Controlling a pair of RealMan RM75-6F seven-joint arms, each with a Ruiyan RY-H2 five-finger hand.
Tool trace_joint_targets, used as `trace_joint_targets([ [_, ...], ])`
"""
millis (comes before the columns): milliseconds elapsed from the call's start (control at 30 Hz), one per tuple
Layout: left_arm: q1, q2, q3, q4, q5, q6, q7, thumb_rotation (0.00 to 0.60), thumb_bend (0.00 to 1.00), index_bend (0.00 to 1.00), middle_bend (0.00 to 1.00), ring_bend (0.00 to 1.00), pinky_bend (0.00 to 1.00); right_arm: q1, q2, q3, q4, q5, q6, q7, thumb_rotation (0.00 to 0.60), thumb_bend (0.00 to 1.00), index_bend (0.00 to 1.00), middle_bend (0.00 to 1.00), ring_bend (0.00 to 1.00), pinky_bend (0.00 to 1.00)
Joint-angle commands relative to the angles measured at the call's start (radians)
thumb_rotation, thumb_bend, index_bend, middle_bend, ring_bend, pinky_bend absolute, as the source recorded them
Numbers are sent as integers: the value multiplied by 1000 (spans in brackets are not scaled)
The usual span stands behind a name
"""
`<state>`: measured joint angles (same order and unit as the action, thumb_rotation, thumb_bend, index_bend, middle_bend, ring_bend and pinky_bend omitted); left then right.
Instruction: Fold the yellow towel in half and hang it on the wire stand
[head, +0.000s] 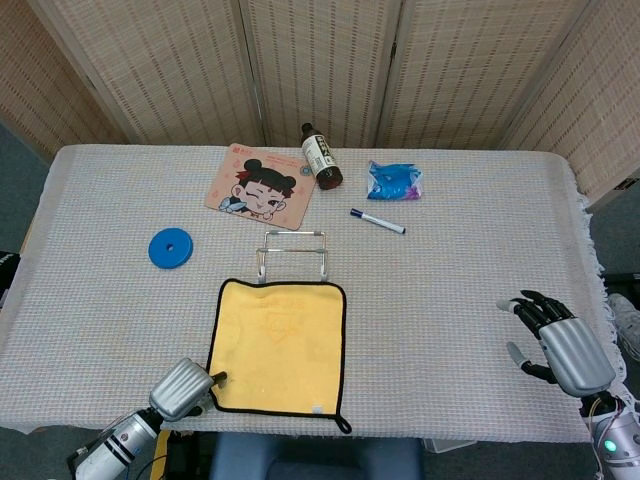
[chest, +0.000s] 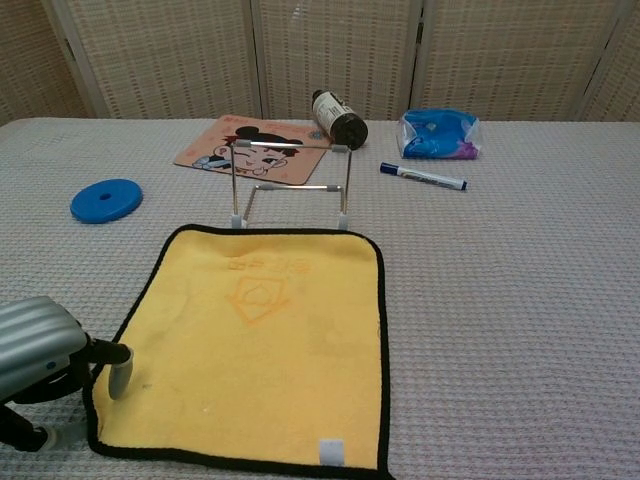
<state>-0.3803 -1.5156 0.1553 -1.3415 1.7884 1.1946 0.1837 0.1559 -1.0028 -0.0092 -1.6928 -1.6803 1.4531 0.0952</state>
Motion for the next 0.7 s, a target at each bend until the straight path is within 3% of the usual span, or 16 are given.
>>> trace_joint_targets([
  [33, 0, -3, -2, 5, -6, 0, 5, 600, 365, 527, 989, 840, 1000, 1, 0, 1, 0, -2, 1, 1, 600, 390, 238, 278, 189, 225],
  [400, -3, -6, 2, -1, -26, -17, 18, 600, 482, 595, 991, 842, 1000, 1, 2, 2, -3, -2, 1, -1, 600, 390, 239, 278, 189, 225],
  [700, 1, -21, -10, 6, -22, 27, -15, 600, 537, 650, 992, 845, 1000, 21, 2, -6, -14, -47, -13, -6, 600, 389, 238, 278, 189, 225],
])
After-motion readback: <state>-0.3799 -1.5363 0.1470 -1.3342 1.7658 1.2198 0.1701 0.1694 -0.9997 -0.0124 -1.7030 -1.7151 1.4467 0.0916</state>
